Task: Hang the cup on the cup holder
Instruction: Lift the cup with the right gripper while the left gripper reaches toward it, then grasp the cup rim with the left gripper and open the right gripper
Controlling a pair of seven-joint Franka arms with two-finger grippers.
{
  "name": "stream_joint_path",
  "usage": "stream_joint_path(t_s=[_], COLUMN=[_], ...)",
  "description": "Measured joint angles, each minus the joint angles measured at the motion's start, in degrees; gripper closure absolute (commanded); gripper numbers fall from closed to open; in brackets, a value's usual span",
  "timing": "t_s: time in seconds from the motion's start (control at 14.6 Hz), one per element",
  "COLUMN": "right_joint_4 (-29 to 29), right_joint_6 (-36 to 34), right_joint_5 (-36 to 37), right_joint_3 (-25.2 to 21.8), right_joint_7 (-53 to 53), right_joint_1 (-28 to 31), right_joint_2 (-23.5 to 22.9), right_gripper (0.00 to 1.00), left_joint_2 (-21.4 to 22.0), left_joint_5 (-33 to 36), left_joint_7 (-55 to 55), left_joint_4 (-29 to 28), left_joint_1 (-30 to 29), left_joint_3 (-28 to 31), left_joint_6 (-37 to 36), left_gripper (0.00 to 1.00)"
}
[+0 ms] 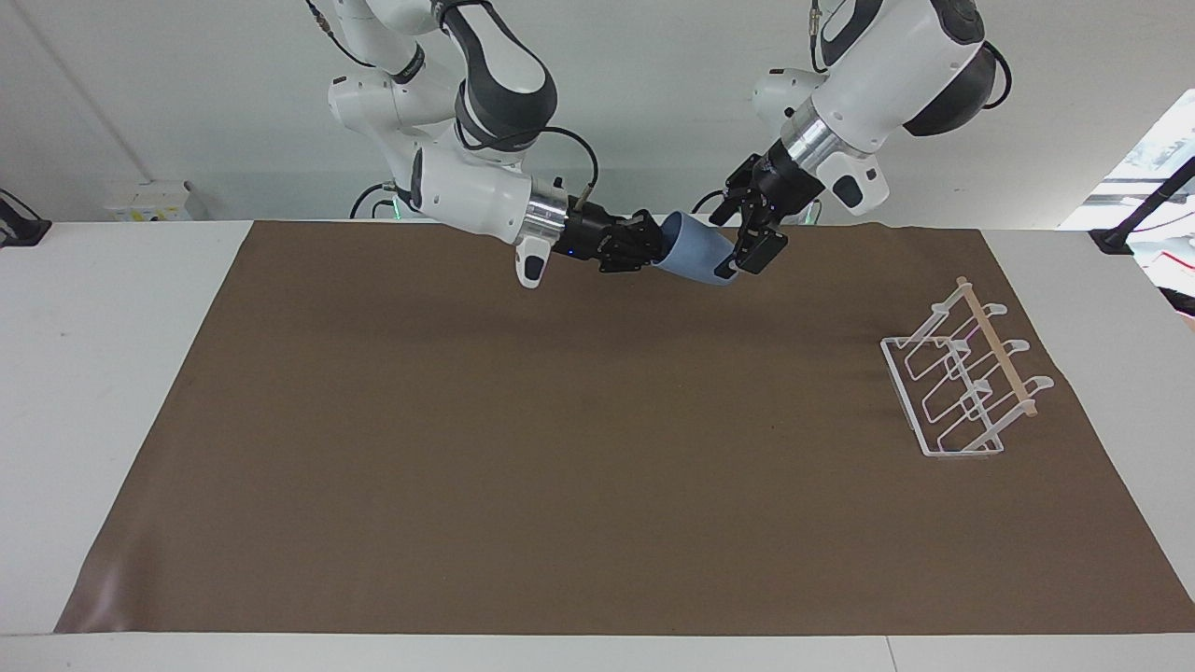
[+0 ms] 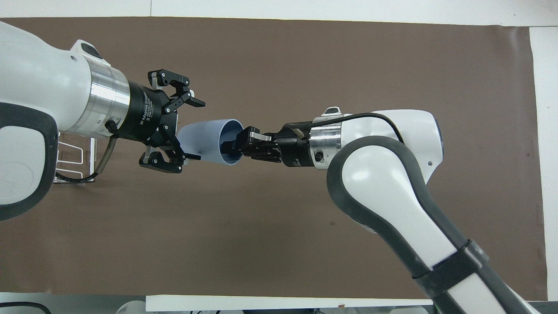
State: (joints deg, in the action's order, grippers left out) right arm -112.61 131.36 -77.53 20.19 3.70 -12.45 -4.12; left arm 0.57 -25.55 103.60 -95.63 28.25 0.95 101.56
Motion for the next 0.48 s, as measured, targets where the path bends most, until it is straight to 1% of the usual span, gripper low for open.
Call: stream_joint_path(t_s=[0.14, 0.27, 0.41, 0.48], right_joint_4=[-0.2, -0.2, -0.3, -0.3], right_joint_6=[1.6, 1.6, 1.6, 1.6], right_joint_5=[-0.1, -0.2, -0.2, -0.2], right_joint_3=[0.0, 0.0, -0.1, -0.1], right_joint_7=[-0.2, -0.2, -0.2, -0.2], right_joint_1=[-0.8, -0.8, -0.7, -0.7], right_joint_2=[0.0, 0.0, 0.0, 0.0], right_gripper=[1.0, 1.0, 1.0, 0.92], left_joint_2=[0.2, 0.1, 0.1, 0.2], left_joint_5=[0.0, 0.0, 0.0, -0.1], left_joint_7=[0.3, 0.3, 0.3, 0.3], left_joint_4=[-2.2, -4.9, -5.7, -5.7], left_joint_1=[0.9, 1.5, 1.5, 1.5], left_joint_3=[0.0, 0.0, -0.2, -0.3], left_joint_6=[1.2, 3.5, 4.2, 4.2], left_gripper=[0.0, 0.05, 0.05, 0.04])
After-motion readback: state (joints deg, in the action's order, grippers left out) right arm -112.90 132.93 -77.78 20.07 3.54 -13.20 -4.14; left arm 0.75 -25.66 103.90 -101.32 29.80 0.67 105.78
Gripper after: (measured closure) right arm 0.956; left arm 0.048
